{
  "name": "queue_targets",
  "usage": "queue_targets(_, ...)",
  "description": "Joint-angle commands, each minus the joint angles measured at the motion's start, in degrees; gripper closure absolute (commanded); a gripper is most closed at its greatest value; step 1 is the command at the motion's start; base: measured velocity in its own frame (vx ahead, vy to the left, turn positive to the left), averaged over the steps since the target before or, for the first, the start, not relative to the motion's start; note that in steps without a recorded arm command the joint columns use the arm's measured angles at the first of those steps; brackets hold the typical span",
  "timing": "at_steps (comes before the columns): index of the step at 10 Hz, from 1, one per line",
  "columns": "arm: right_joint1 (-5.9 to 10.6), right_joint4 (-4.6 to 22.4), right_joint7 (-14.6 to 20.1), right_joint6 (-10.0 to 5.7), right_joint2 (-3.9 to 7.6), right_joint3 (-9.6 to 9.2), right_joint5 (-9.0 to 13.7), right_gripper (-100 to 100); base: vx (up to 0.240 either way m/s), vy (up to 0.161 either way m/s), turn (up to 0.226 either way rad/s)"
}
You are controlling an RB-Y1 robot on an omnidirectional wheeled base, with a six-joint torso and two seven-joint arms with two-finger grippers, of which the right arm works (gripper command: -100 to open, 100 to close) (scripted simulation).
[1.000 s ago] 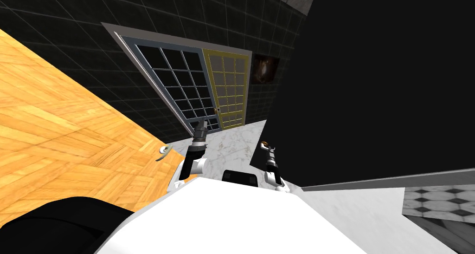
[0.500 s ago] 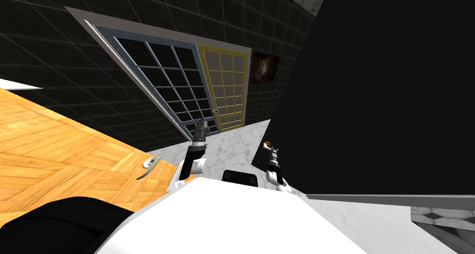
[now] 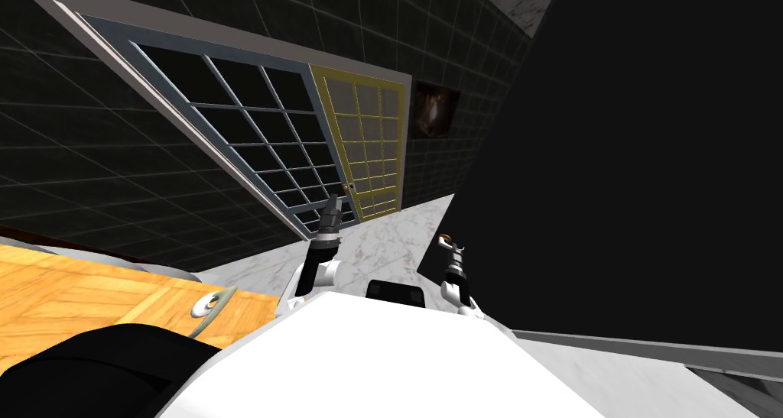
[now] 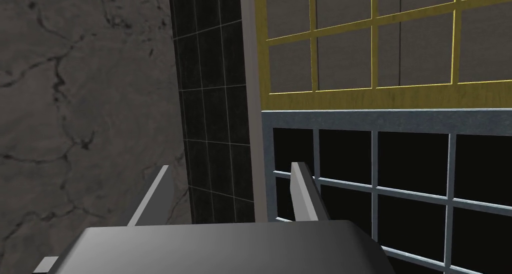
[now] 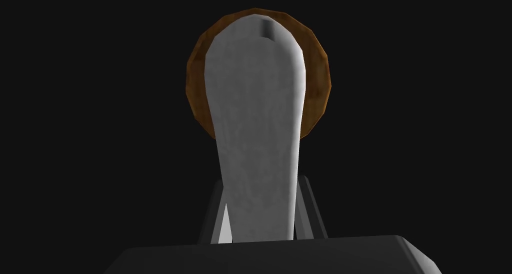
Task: Push the door open
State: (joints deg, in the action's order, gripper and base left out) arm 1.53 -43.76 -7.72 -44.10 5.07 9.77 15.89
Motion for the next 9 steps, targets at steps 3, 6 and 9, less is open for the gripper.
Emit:
queue_targets(3, -0.29, -0.79, -0.74, 0.27, 0.22, 2.44, 1.16, 100, 0.186, 0.058, -0.067)
queue_targets(6, -0.23, -0.59, -1.25, 0.18, -0.2, 4.12, 2.01, 100, 0.206, 0.042, -0.062)
queue_targets(9, -0.55, -0.41, -1.76, 0.06, 0.14, 5.66, 2.92, 100, 0.136, 0.022, -0.055)
